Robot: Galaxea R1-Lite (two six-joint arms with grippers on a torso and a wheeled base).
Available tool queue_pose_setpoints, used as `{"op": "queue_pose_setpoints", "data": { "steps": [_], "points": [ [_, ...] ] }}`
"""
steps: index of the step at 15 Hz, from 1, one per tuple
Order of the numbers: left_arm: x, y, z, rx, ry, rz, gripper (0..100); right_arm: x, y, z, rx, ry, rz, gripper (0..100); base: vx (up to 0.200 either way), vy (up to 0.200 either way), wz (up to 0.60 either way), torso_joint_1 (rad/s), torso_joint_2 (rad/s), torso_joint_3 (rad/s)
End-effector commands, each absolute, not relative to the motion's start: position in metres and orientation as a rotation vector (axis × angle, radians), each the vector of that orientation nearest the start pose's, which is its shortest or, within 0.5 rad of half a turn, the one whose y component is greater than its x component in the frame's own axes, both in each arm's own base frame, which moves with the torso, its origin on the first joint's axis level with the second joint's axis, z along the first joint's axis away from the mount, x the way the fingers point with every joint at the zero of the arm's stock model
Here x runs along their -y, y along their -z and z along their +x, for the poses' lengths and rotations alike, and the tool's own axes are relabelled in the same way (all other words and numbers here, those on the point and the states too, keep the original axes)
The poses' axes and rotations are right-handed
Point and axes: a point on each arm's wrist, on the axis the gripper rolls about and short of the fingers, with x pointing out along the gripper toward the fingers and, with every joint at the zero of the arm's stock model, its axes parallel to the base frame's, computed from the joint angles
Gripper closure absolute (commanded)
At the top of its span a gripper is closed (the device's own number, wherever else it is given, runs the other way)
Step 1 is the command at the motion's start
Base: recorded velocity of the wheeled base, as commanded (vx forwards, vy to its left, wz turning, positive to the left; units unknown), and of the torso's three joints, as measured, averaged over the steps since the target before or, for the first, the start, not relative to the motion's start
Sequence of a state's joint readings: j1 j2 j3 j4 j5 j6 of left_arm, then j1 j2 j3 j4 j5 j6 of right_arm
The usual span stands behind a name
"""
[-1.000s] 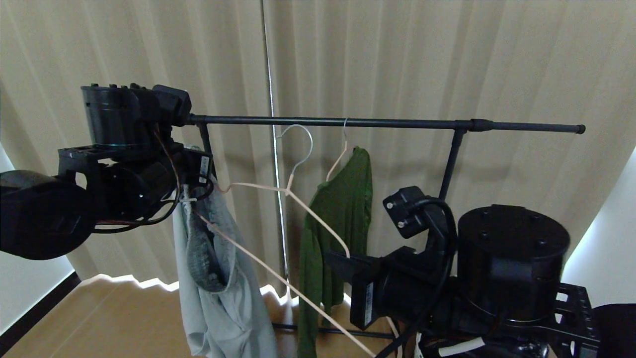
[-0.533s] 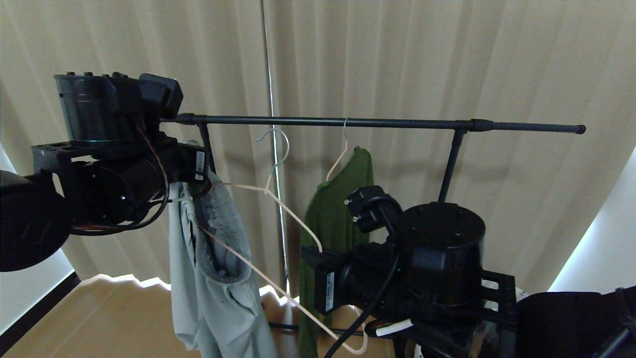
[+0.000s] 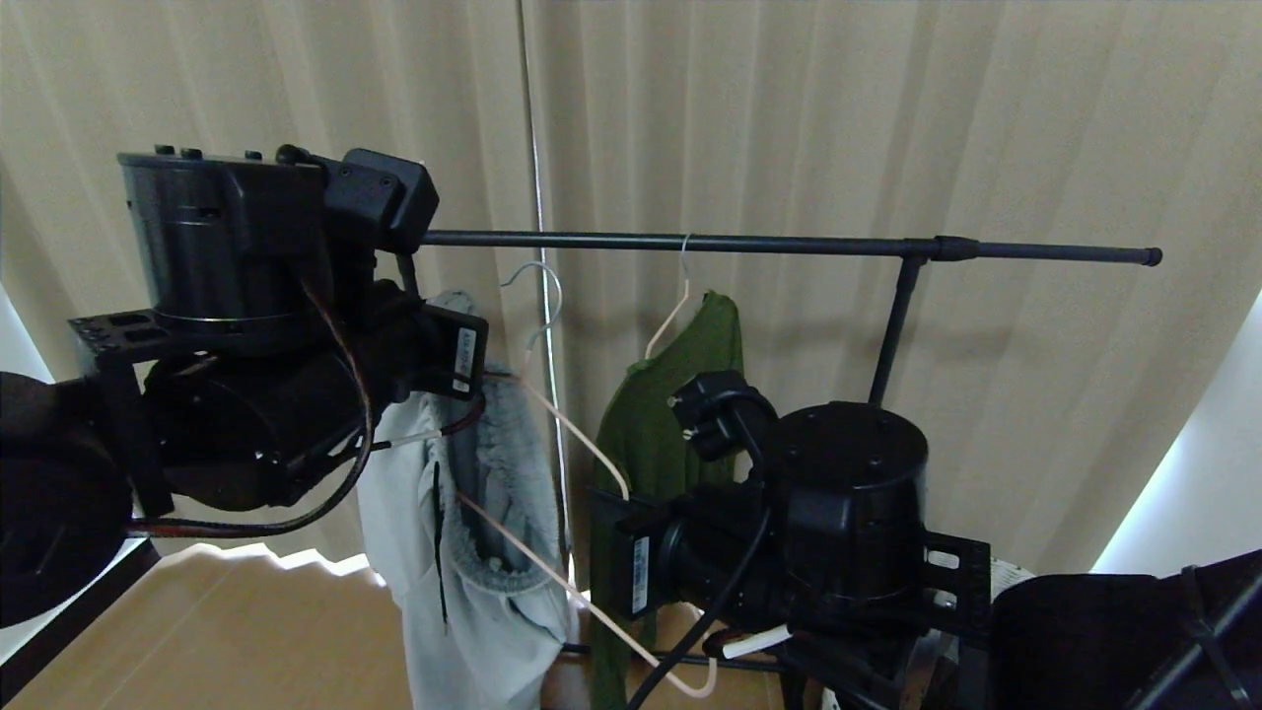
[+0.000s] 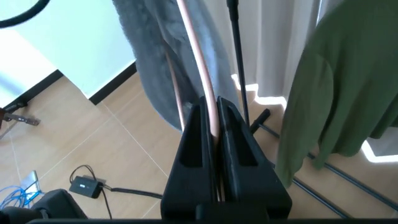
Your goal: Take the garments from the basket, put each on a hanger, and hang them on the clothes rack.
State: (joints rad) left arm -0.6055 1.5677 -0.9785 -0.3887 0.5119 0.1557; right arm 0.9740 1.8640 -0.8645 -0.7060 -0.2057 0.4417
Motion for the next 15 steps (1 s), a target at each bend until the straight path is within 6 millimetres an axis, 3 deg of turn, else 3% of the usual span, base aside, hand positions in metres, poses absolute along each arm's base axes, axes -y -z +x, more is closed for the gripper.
{"op": "queue_pose_setpoints", "data": {
  "steps": [1, 5, 15],
  "points": [
    [0.159, -0.244, 0.225, -0.16, 0.168, 0.271, 100, -0.268, -0.162, 0.187, -0.395, -0.702, 0.262, 100, 0.0, 0.0, 0.0, 0.0, 0.0, 0.0],
    [0.156, -0.234, 0.207, -0.18, 0.275, 0.31, 100, -0.262, -0.168, 0.184, -0.382, -0.701, 0.277, 100, 0.0, 0.0, 0.0, 0.0, 0.0, 0.0],
    [0.159, -0.221, 0.192, -0.207, 0.325, 0.336, 100, -0.245, -0.178, 0.173, -0.249, -0.743, 0.287, 100, 0.0, 0.0, 0.0, 0.0, 0.0, 0.0]
  ]
}}
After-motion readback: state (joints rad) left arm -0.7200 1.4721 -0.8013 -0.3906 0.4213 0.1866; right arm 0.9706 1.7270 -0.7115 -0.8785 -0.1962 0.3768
